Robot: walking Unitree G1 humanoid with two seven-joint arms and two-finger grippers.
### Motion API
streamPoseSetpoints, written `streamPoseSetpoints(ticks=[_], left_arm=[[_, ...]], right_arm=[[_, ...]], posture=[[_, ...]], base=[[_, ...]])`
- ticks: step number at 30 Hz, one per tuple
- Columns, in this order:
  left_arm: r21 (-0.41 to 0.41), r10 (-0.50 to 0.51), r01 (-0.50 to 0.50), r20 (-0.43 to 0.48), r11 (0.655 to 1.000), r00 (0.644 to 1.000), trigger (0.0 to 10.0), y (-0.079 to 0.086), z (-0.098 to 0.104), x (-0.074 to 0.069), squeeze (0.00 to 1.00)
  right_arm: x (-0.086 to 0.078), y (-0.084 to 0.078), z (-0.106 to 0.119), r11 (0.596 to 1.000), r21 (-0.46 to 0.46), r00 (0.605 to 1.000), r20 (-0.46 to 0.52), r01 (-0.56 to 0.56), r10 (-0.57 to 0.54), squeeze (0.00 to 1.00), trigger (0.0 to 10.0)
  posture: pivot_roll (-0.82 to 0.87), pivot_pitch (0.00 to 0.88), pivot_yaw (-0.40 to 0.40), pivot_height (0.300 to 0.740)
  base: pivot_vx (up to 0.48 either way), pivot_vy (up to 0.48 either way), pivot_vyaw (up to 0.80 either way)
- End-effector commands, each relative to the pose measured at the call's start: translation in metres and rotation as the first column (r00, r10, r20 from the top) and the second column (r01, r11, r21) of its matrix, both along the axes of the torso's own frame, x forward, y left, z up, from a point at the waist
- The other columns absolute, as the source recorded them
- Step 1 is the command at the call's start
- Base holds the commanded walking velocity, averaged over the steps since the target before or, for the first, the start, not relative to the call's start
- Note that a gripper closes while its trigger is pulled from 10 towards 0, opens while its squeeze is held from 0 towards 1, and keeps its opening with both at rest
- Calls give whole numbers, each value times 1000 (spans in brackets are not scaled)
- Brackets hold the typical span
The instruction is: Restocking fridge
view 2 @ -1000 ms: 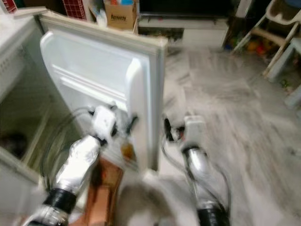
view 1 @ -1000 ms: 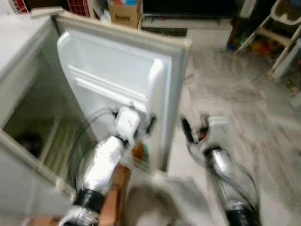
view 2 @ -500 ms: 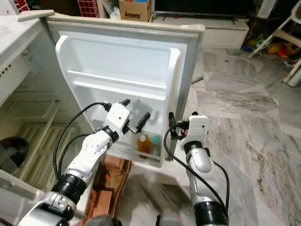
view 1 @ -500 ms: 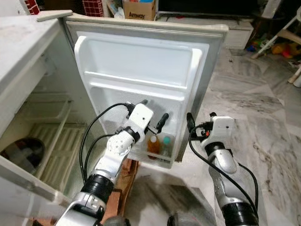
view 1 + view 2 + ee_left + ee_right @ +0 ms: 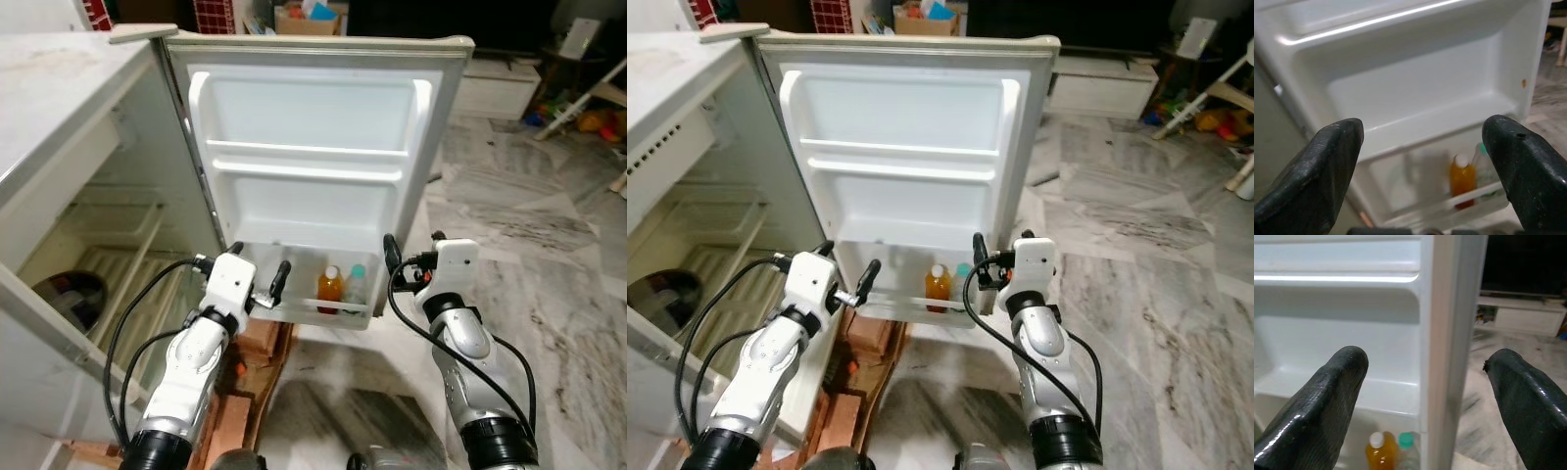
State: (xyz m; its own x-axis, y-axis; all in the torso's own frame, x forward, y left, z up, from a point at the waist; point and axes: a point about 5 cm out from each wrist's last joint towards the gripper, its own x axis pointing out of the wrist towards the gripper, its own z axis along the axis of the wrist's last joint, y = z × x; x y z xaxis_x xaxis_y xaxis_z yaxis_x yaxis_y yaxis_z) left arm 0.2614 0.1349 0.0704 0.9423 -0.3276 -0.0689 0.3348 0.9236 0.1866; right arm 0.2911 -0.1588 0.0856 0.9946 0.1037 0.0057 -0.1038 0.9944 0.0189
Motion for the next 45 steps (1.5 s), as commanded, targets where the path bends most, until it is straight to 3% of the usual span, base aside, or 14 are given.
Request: streamPoseSetpoints(ticks=[1,5,11,23,43,45], left_arm=[[8,30,-31,16,1000,999,10000,6,6,1,0],[3,41,-41,5,999,999,10000,8,3,-4,0],[-7,17,-17,-17,1000,1000,10000,-6,3,-7,0],[-28,7,-8,-54,1000,999,10000,-12,-5,-8,0],[-23,3,-5,-52,1000,999,10000,-18,-6,0,0],[23,86,-85,-51,996,995,10000,-10,-8,9,0]], right_arm=[[3,-1,4,1000,-7,1000,13,8,-8,0,10000],[6,-1,4,1000,-1,1000,11,1,-1,0,10000],[9,2,6,1000,2,1000,15,-8,8,0,10000],[-2,4,-8,1000,6,1000,-27,1,0,0,10000],[7,6,-1,1000,-1,1000,3,-2,2,0,10000],[6,7,-2,1000,0,1000,3,-3,3,0,10000]], posture=[[37,27,-2,740],[34,25,-14,740],[26,7,-20,740],[3,0,-19,740],[-6,0,-10,740],[-8,0,-9,740]], base=[[0,0,0],[0,0,-762],[0,0,-67],[131,-339,-185],[309,-332,-470],[0,0,0]])
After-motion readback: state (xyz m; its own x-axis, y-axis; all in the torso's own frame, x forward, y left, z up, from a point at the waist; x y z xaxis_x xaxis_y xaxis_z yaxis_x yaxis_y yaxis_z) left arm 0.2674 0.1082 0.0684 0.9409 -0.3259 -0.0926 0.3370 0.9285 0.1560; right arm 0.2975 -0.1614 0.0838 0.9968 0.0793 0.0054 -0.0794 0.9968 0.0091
